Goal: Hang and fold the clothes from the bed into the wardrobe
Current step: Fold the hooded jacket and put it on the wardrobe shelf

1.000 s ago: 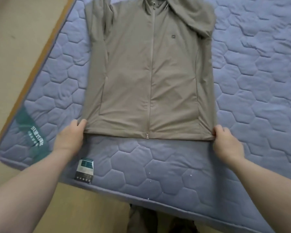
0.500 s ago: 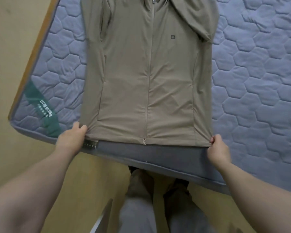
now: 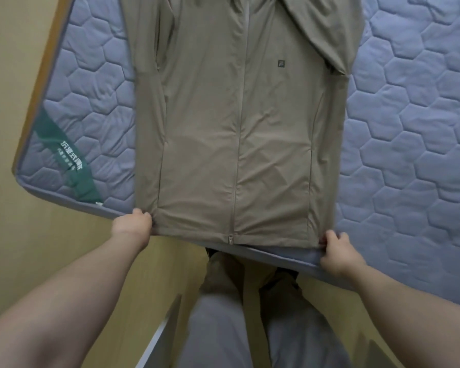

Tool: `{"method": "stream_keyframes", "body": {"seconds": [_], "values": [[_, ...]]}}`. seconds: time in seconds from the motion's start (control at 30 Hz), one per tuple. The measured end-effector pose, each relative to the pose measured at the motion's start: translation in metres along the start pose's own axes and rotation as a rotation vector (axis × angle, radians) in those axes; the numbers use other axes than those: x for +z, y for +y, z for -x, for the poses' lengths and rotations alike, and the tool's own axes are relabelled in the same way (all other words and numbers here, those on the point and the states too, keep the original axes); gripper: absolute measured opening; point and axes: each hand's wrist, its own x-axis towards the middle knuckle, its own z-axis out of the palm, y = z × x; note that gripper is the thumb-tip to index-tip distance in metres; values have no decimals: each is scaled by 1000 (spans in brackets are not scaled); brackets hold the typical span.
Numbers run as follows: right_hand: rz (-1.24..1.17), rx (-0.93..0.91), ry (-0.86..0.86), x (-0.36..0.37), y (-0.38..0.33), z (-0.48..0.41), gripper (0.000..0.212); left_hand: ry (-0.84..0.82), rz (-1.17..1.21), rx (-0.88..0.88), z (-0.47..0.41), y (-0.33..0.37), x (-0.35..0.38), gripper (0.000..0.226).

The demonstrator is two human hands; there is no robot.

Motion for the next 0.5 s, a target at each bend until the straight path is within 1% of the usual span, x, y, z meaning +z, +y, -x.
{"method": "stream_keyframes", "body": {"seconds": [0.03, 0.07, 0.1, 0.17, 0.27, 0.33, 0.37, 0.4, 0.47, 0.5], "values": [[30, 18, -1, -6, -3, -2, 17, -31, -38, 2, -3, 8, -16, 39], [29, 57, 59, -15, -9, -2, 18, -44, -59, 10, -6, 18, -36, 39], [3, 101, 164, -26, -17, -3, 20, -28, -63, 27, -9, 29, -58, 39], [-70, 128, 357, -48, -36, -8, 23, 93, -27, 81, -17, 52, -104, 39], [-106, -31, 499, -83, -75, -26, 25, 365, 112, 197, -37, 86, -168, 35], [-73, -148, 557, -107, -101, -42, 28, 500, 184, 280, -63, 104, -200, 34], [-59, -195, 585, -119, -114, -51, 30, 519, 216, 294, -77, 111, -215, 43], [-59, -240, 614, -131, -126, -60, 32, 495, 254, 297, -90, 116, -229, 60], [-107, -331, 656, -154, -151, -81, 35, 397, 360, 276, -116, 120, -256, 100], [-163, -368, 661, -165, -163, -94, 37, 354, 419, 259, -128, 121, -264, 113]]}}
